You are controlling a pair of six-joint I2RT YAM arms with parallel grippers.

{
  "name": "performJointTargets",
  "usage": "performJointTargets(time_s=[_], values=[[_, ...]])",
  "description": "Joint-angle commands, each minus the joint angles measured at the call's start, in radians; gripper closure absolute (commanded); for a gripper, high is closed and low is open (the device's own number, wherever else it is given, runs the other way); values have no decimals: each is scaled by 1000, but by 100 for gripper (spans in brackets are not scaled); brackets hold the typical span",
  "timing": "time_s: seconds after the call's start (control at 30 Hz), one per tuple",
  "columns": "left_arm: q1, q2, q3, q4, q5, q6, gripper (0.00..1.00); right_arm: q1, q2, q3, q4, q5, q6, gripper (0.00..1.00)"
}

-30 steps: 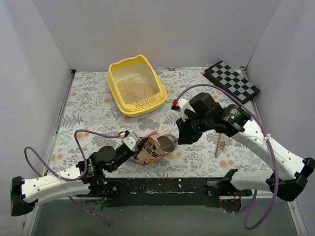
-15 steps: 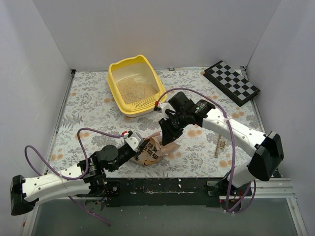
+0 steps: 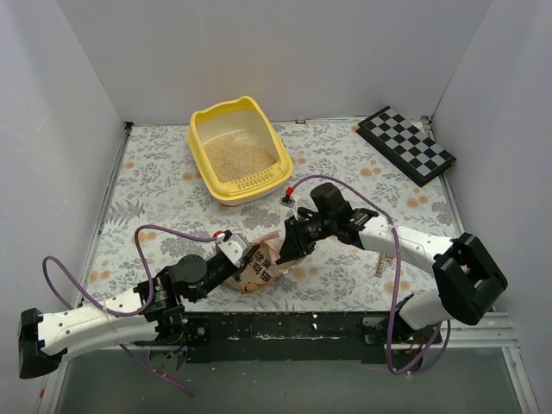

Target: Fill the litter box with clean litter

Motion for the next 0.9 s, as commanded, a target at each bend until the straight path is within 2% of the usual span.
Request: performJointTargets(time_s=[0.0, 0.13, 0.47, 0.77, 0.87], values=[[-3, -11, 33, 41, 2, 1, 100, 12, -91, -93, 341, -112, 156, 99], [-3, -14, 28, 41, 0, 8, 100, -11, -173, -177, 476, -112, 242, 99], [-5, 14, 25, 41, 13, 14, 100, -64, -331, -370, 648, -111, 397, 99], [-5, 20, 15, 51, 55, 27, 100, -164, -496, -476, 646, -108, 501, 99], [-5, 17, 11, 57, 77, 35, 100, -218, -565, -508, 588, -102, 523, 99]])
